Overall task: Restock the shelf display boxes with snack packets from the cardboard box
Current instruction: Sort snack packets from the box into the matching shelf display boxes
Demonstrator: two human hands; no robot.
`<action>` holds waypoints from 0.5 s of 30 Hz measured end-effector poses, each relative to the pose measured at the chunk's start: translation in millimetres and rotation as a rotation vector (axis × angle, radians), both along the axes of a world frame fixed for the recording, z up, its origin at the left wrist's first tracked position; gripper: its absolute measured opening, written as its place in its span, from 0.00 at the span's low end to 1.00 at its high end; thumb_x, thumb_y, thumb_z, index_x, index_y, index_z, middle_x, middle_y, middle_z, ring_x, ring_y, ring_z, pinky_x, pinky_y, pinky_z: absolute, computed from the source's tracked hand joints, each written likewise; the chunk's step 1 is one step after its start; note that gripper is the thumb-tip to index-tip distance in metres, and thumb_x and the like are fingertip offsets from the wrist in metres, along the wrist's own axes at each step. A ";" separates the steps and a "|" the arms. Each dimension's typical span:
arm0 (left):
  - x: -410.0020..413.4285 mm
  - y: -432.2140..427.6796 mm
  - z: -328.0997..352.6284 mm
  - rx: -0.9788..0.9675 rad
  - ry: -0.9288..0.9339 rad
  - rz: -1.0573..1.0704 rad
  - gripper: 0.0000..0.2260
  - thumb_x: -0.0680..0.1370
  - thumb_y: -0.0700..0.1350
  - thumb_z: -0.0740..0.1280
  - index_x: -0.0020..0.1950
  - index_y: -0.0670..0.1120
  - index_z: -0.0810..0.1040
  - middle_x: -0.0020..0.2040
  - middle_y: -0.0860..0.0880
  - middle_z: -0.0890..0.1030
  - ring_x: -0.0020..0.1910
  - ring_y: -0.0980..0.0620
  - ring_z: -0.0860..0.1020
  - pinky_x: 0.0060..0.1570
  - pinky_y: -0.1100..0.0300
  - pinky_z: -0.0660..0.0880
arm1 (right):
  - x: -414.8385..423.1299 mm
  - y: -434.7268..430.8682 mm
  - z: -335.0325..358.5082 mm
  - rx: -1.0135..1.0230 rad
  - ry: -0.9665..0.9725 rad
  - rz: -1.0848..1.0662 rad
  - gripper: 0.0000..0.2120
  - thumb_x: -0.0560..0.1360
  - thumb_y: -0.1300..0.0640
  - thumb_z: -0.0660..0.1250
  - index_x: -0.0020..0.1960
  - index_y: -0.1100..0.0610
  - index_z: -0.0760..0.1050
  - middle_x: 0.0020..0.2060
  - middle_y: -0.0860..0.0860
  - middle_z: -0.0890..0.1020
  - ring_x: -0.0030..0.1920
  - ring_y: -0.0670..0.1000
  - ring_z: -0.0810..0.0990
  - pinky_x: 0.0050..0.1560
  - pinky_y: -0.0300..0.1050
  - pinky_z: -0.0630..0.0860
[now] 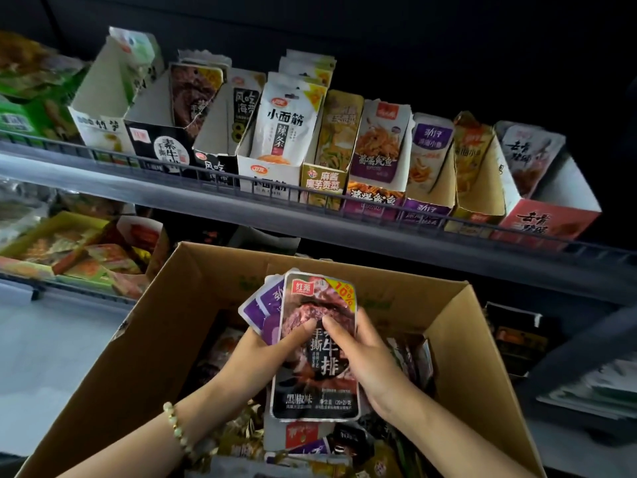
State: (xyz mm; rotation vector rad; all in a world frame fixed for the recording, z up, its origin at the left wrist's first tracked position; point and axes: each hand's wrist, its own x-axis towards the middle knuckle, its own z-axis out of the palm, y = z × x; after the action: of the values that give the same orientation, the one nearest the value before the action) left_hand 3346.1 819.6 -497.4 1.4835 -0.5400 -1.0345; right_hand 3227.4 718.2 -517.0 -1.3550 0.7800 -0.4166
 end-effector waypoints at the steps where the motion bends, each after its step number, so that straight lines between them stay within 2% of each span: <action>1: 1.4 -0.3 0.0 -0.004 0.016 -0.016 0.14 0.71 0.49 0.71 0.56 0.49 0.77 0.47 0.49 0.86 0.46 0.49 0.85 0.50 0.51 0.79 | 0.0 -2.3 2.5 -0.058 -0.017 -0.015 0.36 0.62 0.33 0.72 0.66 0.44 0.70 0.61 0.43 0.79 0.62 0.47 0.77 0.64 0.54 0.74; 4: 5.4 -0.4 0.1 -0.010 0.035 -0.124 0.21 0.67 0.47 0.74 0.58 0.46 0.75 0.49 0.48 0.85 0.48 0.47 0.84 0.47 0.54 0.80 | -1.5 -13.0 7.9 -0.091 -0.091 -0.111 0.22 0.65 0.48 0.74 0.57 0.52 0.77 0.51 0.50 0.85 0.52 0.52 0.84 0.53 0.52 0.80; 7: 7.5 0.2 0.4 0.004 0.018 -0.254 0.23 0.67 0.43 0.79 0.59 0.45 0.75 0.51 0.46 0.85 0.51 0.46 0.84 0.50 0.53 0.80 | -3.8 -20.2 12.8 -0.019 -0.142 -0.156 0.14 0.69 0.54 0.73 0.53 0.56 0.78 0.45 0.53 0.86 0.47 0.54 0.85 0.46 0.50 0.81; 10: 8.3 0.7 1.7 0.005 0.020 -0.312 0.25 0.64 0.45 0.80 0.57 0.46 0.75 0.51 0.47 0.85 0.50 0.47 0.84 0.49 0.55 0.80 | -3.6 -23.1 11.7 -0.094 -0.091 -0.244 0.11 0.72 0.51 0.71 0.52 0.55 0.77 0.46 0.52 0.86 0.48 0.53 0.85 0.50 0.52 0.81; 13: 5.8 1.0 3.5 0.024 -0.005 -0.343 0.21 0.65 0.42 0.77 0.55 0.45 0.75 0.48 0.46 0.85 0.48 0.46 0.84 0.47 0.56 0.80 | -2.1 -22.8 9.6 -0.126 -0.069 -0.322 0.23 0.71 0.41 0.70 0.59 0.53 0.74 0.54 0.51 0.83 0.56 0.53 0.82 0.59 0.57 0.77; 15: 5.0 1.8 5.4 0.029 -0.010 -0.355 0.20 0.65 0.42 0.75 0.54 0.44 0.74 0.46 0.45 0.86 0.45 0.46 0.85 0.45 0.57 0.80 | -2.5 -22.2 10.2 -0.085 -0.097 -0.338 0.18 0.73 0.42 0.68 0.58 0.50 0.73 0.52 0.51 0.84 0.53 0.53 0.83 0.57 0.58 0.78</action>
State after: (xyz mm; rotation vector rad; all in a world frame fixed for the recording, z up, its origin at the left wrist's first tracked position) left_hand 3351.1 821.4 -492.0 1.4490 -0.8189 -1.3143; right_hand 3224.9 696.0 -506.9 -1.2730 0.9212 -0.7832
